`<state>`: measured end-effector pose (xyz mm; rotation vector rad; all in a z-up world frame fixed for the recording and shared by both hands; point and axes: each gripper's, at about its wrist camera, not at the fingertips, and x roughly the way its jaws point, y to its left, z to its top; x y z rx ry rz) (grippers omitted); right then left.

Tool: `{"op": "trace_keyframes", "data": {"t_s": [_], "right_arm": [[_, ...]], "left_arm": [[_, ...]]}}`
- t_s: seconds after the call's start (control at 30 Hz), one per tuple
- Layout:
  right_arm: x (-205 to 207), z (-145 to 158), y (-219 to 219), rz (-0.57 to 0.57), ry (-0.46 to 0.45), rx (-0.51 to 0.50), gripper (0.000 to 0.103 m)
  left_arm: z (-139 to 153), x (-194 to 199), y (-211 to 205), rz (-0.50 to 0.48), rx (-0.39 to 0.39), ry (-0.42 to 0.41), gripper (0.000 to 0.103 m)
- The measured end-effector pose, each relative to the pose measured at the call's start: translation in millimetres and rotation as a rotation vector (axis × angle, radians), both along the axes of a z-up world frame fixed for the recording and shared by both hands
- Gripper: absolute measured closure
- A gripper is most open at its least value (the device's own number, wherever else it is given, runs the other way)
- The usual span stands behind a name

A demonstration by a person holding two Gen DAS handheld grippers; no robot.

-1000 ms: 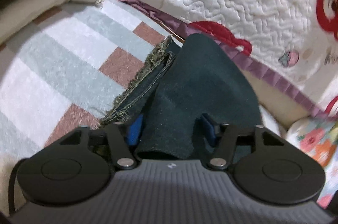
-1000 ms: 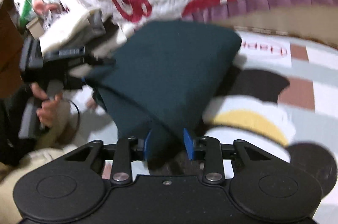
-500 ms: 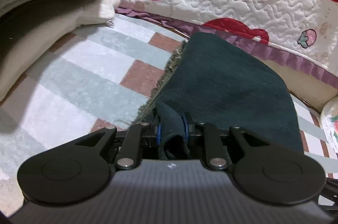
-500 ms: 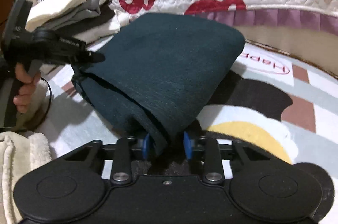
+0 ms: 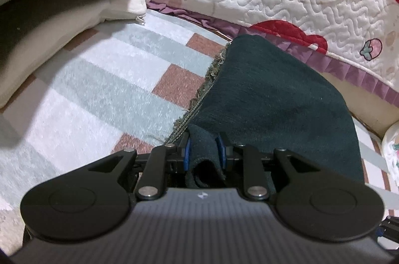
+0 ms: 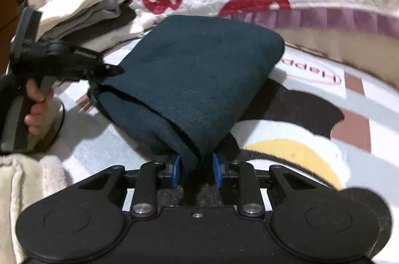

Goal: Fold clothes

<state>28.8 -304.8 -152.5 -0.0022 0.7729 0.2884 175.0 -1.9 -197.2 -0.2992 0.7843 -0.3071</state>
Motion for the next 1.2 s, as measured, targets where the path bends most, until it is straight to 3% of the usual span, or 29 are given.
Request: {"op": "trace_keyframes", "data": {"t_s": [0.1,0.17,0.27,0.3,0.43,0.5,0.57,0.7,0.83,0.93,1.03,1.2], "right_arm": [[-1.6,3.1,-6.1,0.020,0.024,0.056,0.068],[-7.1,10.6,-19.1,-0.026,-0.010,0.155,0.068],[-11.2,24.7,-53.1,-0.205,-0.078,0.442,0.064],[-7.8,26.1,-63.2,-0.242,-0.072,0.527,0.057],[20.5,11.2,-74.0,-0.287,-0.003,0.539,0.056],[33.6,-6.9,-77.1,-0.310,0.068,0.606,0.056],[42.0,-22.7,-78.8,-0.344,0.117,0.680,0.054],[52.1,-38.2,-78.7,-0.406,0.177,0.812,0.049],[63.6,-33.6,-72.8,-0.384,0.180,0.759,0.047],[72.8,-33.4,-72.0,-0.370,0.182,0.736,0.044],[81.5,-35.2,-74.9,-0.358,0.181,0.719,0.040],[98.6,-33.9,-71.0,-0.331,0.178,0.678,0.035]], "left_arm": [[-0.8,0.9,1.5,0.002,-0.010,0.004,0.080],[-0.6,0.8,1.5,0.003,-0.012,0.005,0.080],[4.4,-0.2,3.8,0.009,-0.024,0.021,0.079],[6.9,-0.6,5.1,0.010,-0.029,0.028,0.079],[19.6,-1.2,16.3,0.018,-0.073,0.075,0.078],[22.9,0.2,26.1,0.018,-0.123,0.129,0.071],[18.5,3.1,37.4,0.008,-0.206,0.222,0.043],[11.2,-6.6,48.8,0.054,-0.258,0.258,0.042],[3.0,-6.7,45.4,0.064,-0.278,0.288,0.036],[0.0,-6.5,39.7,0.035,-0.322,0.333,0.034],[-2.5,-10.6,40.0,0.074,-0.393,0.358,0.031],[6.8,-30.4,57.1,0.358,-0.402,0.272,0.032]]}}
